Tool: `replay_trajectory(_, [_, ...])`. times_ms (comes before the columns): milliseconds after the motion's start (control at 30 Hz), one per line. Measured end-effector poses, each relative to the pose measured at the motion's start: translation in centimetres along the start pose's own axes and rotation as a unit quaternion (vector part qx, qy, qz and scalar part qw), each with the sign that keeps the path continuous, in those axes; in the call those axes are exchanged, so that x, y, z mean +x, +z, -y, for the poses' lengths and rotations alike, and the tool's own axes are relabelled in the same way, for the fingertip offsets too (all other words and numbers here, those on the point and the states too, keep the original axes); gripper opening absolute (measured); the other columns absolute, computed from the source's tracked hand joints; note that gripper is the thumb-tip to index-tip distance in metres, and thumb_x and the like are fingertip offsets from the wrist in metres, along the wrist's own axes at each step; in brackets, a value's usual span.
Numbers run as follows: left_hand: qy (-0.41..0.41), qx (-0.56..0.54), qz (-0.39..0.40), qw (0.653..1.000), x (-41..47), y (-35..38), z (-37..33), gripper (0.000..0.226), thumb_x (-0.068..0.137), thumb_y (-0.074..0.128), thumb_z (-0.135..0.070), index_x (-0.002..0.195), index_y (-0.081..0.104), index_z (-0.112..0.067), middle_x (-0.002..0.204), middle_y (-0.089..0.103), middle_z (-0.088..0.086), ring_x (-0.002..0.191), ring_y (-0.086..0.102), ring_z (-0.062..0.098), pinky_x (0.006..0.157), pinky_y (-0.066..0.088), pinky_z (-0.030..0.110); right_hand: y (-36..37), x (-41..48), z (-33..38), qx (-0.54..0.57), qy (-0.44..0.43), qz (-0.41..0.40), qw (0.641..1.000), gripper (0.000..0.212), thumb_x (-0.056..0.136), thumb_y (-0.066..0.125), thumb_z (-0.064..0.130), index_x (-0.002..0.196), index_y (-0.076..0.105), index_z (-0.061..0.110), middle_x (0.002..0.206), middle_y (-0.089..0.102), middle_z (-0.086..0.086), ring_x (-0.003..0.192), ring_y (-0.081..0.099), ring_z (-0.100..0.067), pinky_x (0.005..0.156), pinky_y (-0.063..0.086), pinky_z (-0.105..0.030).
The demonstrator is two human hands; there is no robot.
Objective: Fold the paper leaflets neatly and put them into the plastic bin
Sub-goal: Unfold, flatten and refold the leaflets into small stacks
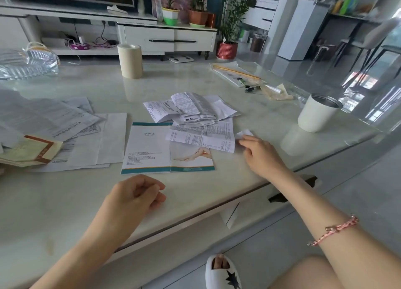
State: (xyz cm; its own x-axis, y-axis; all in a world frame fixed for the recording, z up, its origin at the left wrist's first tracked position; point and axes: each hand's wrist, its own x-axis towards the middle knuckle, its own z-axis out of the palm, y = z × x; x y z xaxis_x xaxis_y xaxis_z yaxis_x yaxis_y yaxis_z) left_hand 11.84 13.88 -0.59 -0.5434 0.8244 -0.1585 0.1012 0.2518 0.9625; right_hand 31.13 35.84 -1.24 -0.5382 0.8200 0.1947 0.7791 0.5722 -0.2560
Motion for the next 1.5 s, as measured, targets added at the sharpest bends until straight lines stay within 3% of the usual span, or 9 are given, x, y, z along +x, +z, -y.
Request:
replay_trajectory(200, [-0.002, 0.001, 0.004, 1.000, 0.1, 0.1, -0.1, 0.022, 0.091, 0.052, -0.001, 0.079, 0.067, -0.012, 0.065, 0.071, 0.001, 0.061, 0.062, 0.013, 0.066, 0.045, 0.024, 1.1, -1.0, 0.0, -0.052, 0.017, 0.128, 0.990, 0.059, 0.100, 0.024, 0.042, 0.150, 0.012, 0.012, 0.159, -0.001, -0.002, 0.146, -0.004, -0.015, 0.118, -0.002, -0.032])
replay_trajectory(367, [-0.001, 0.026, 0.009, 1.000, 0.2, 0.2, -0.1, 0.021, 0.090, 0.054, -0.007, 0.078, 0.067, -0.016, 0.063, 0.070, -0.004, 0.052, 0.058, 0.003, 0.068, 0.044, 0.028, 1.1, -0.5, -1.2, 0.036, -0.002, 0.002, 0.999, 0.039, 0.098, 0.043, 0.023, 0.136, 0.049, 0.014, 0.150, 0.036, 0.001, 0.140, 0.029, -0.013, 0.111, 0.019, -0.025])
replay_trajectory(500, [-0.002, 0.035, 0.006, 0.999, 0.2, 0.2, 0.0, 0.021, 0.090, 0.054, -0.008, 0.077, 0.067, -0.017, 0.063, 0.070, -0.005, 0.052, 0.058, 0.002, 0.068, 0.044, 0.028, 0.9, 0.4, -1.9, 0.077, 0.006, -0.026, 0.997, 0.030, 0.092, 0.055, 0.013, 0.120, 0.064, 0.013, 0.136, 0.054, 0.001, 0.128, 0.047, -0.016, 0.107, 0.034, -0.033])
replay_trajectory(633, [-0.006, 0.040, 0.012, 0.999, 0.1, 0.2, -0.1, 0.022, 0.090, 0.054, -0.007, 0.077, 0.067, -0.016, 0.065, 0.070, -0.003, 0.054, 0.060, 0.005, 0.070, 0.046, 0.028, 0.9, 1.1, -2.1, 0.137, 0.044, -0.024, 0.989, 0.028, 0.090, 0.058, 0.013, 0.117, 0.066, 0.014, 0.133, 0.056, 0.000, 0.122, 0.053, -0.016, 0.105, 0.038, -0.030])
replay_trajectory(867, [-0.012, 0.017, 0.030, 0.999, 0.6, 0.2, -0.5, 0.022, 0.090, 0.054, -0.004, 0.075, 0.067, -0.013, 0.060, 0.069, -0.003, 0.045, 0.057, 0.004, 0.064, 0.044, 0.030, -0.5, 3.9, -2.1, 0.058, 0.055, 0.020, 0.997, 0.030, 0.096, 0.048, 0.011, 0.123, 0.060, 0.009, 0.129, 0.058, -0.012, 0.119, 0.053, -0.030, 0.098, 0.042, -0.036])
replay_trajectory(1000, [0.000, 0.017, 0.030, 0.999, 1.2, 0.0, -0.8, 0.021, 0.089, 0.054, -0.004, 0.076, 0.067, -0.014, 0.064, 0.070, -0.003, 0.050, 0.061, 0.006, 0.061, 0.044, 0.030, -0.5, 5.4, -2.3, 0.093, 0.089, -0.014, 0.992, 0.025, 0.090, 0.057, 0.004, 0.114, 0.062, 0.003, 0.114, 0.065, -0.012, 0.108, 0.060, -0.025, 0.088, 0.041, -0.023])
replay_trajectory(1267, [0.019, -0.002, 0.014, 1.000, 1.7, -1.4, -2.0, 0.021, 0.090, 0.055, -0.009, 0.076, 0.068, -0.017, 0.066, 0.071, -0.005, 0.061, 0.064, 0.012, 0.062, 0.046, 0.030, -3.2, 7.0, -1.2, 0.358, 0.186, -0.228, 0.886, 0.023, 0.087, 0.049, -0.005, 0.091, 0.067, 0.009, 0.095, 0.065, -0.006, 0.092, 0.060, -0.018, 0.069, 0.044, -0.007])
replay_trajectory(1400, [0.022, -0.003, 0.009, 1.000, 1.7, -1.7, -2.5, 0.021, 0.090, 0.054, -0.011, 0.076, 0.068, -0.018, 0.068, 0.071, -0.007, 0.060, 0.064, 0.008, 0.067, 0.049, 0.032, -3.3, 7.3, 3.1, 0.260, 0.109, -0.244, 0.928, 0.027, 0.086, 0.044, -0.006, 0.092, 0.067, 0.008, 0.100, 0.068, -0.003, 0.093, 0.058, -0.011, 0.075, 0.039, -0.011])
replay_trajectory(1500, [0.020, 0.003, 0.002, 1.000, 1.8, -1.7, -2.8, 0.021, 0.090, 0.053, -0.012, 0.077, 0.067, -0.019, 0.068, 0.070, -0.009, 0.059, 0.063, 0.005, 0.071, 0.049, 0.033, -1.3, 7.0, 8.2, 0.188, -0.037, -0.150, 0.970, 0.026, 0.089, 0.045, -0.002, 0.105, 0.065, 0.005, 0.109, 0.065, -0.005, 0.103, 0.056, -0.014, 0.084, 0.037, -0.011])
